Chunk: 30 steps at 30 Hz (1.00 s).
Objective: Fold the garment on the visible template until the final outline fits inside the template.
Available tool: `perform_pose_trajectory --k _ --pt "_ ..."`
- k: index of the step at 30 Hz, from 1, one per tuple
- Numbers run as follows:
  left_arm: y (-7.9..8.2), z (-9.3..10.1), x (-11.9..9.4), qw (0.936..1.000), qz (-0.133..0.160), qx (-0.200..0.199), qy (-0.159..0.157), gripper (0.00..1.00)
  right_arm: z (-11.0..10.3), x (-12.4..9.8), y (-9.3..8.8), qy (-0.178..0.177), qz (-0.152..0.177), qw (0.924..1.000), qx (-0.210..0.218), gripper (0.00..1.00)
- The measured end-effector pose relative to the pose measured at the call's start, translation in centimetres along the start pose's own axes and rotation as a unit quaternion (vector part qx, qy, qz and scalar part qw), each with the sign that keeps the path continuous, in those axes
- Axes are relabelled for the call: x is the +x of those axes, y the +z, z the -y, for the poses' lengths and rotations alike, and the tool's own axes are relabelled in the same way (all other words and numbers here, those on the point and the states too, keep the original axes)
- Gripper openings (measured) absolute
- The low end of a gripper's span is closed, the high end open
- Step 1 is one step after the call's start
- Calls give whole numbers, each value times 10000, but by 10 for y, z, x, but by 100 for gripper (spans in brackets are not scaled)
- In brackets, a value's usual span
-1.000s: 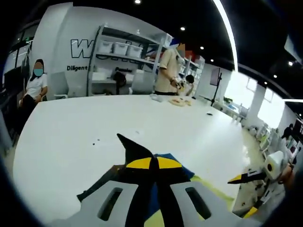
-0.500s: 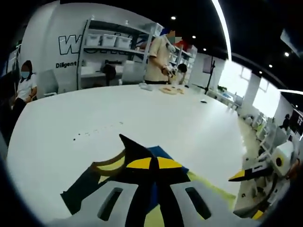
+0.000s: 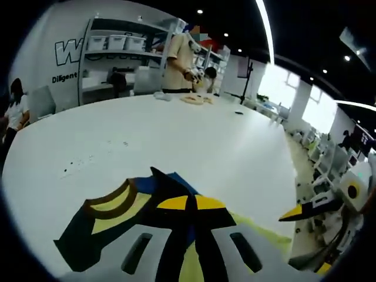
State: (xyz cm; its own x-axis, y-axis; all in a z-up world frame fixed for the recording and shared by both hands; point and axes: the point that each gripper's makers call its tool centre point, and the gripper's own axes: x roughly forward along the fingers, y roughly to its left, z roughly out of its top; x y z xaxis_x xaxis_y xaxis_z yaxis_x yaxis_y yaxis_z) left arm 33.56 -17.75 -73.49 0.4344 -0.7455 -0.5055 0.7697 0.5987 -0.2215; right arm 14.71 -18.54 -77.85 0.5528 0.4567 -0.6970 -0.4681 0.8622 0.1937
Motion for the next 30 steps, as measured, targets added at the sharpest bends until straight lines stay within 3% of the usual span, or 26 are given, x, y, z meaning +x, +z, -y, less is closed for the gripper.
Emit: perform_pose_trajectory --k 9,17,21,24,30 --pt "-39 8 34 9985 -518 180 -80 0 4 -2 -2 -36 -32 10000 42 97" --pt "-67 12 61 9966 -804 74 -164 0 7 -1 -2 -67 -22 10000 67 98" --pt "-80 15 67 9954 -939 45 -189 0 9 -1 -3 -106 -9 9999 104 98" --pt "-91 16 70 9936 -1085 258 -195 0 10 -1 -3 -120 17 9998 138 98" --pt "-101 25 76 9926 -1133 118 -415 0 12 -2 -5 -131 41 9998 174 98"
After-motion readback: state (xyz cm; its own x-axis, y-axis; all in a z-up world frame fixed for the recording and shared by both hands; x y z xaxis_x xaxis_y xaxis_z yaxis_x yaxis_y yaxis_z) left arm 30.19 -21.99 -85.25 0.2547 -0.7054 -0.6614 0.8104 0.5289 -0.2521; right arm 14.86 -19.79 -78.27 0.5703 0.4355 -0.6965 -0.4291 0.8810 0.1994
